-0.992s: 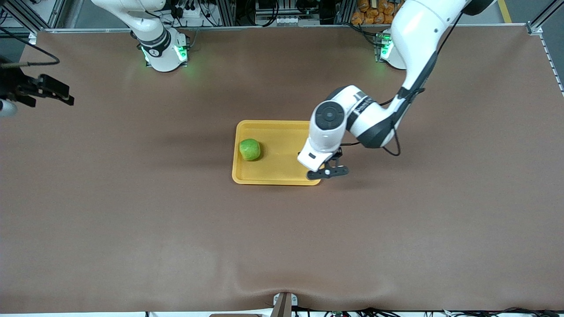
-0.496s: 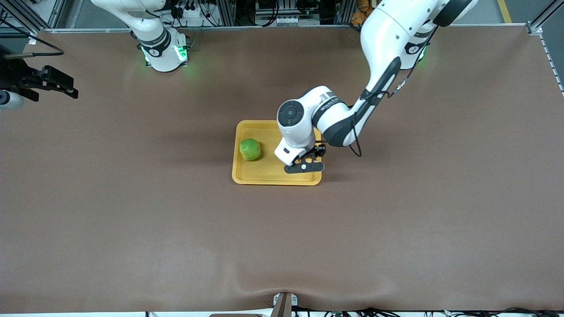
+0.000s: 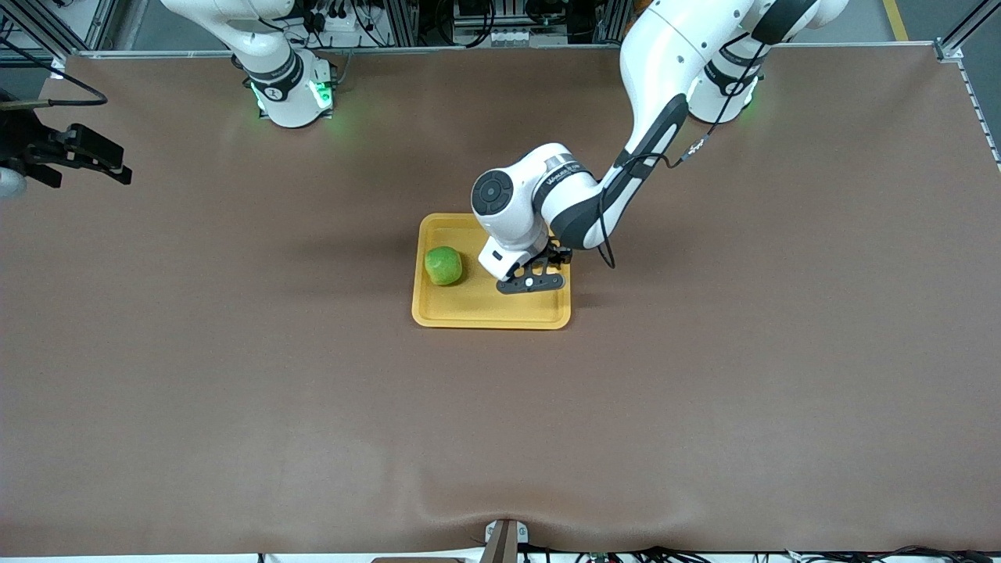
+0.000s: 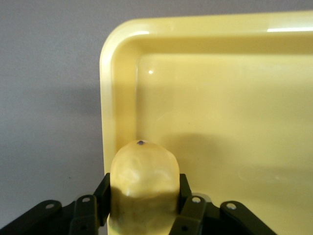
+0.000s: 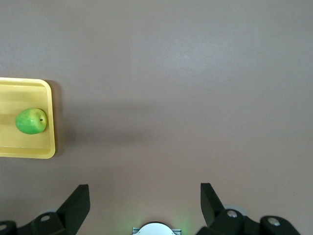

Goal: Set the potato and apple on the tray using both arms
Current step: 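Lower the potato onto the tray beside the apple with the left gripper, then open the left gripper and release the potato on the tray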

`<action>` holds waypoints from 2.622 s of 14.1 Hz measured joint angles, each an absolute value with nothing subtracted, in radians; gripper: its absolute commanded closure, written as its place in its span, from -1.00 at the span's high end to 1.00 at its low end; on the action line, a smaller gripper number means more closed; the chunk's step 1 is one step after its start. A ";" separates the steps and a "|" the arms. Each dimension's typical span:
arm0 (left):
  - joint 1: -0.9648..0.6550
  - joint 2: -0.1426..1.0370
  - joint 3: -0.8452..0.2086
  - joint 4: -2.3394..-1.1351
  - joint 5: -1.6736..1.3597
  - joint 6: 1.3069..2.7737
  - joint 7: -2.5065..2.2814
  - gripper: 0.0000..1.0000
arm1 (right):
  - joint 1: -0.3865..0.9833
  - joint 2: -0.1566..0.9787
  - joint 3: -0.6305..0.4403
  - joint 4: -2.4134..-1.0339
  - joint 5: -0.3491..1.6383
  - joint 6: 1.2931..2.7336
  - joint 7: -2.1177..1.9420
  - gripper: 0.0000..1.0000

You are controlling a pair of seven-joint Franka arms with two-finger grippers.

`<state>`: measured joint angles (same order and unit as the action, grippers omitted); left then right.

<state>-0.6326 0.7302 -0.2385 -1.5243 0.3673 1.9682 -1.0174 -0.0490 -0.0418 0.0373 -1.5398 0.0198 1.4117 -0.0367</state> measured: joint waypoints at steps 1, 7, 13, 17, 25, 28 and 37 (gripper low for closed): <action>-0.637 0.736 -0.238 -1.524 0.371 1.968 -1.017 -0.74 | -0.049 -0.042 0.037 -1.540 0.020 1.412 -0.035 1.00; -0.666 0.772 -0.237 -1.524 0.397 1.967 -1.034 -0.64 | -0.049 -0.041 0.037 -1.540 0.030 1.437 -0.030 1.00; -0.667 0.777 -0.235 -1.520 0.405 1.964 -1.037 -0.54 | -0.050 -0.037 0.036 -1.541 0.054 1.419 -0.027 1.00; -0.667 0.777 -0.233 -1.520 0.405 1.952 -1.037 0.99 | -0.068 -0.037 0.024 -1.540 0.072 1.426 -0.026 1.00; -0.666 0.776 -0.231 -1.499 0.407 1.949 -1.039 1.00 | -0.068 -0.037 0.027 -1.540 0.074 1.430 -0.031 1.00; -0.664 0.771 -0.230 -1.446 0.407 1.895 -1.043 1.00 | -0.068 -0.037 0.027 -1.540 0.074 1.460 -0.038 1.00; -0.505 0.576 -0.229 -1.358 0.246 1.769 -1.002 1.00 | -0.090 -0.017 0.020 -1.540 0.069 1.500 -0.179 1.00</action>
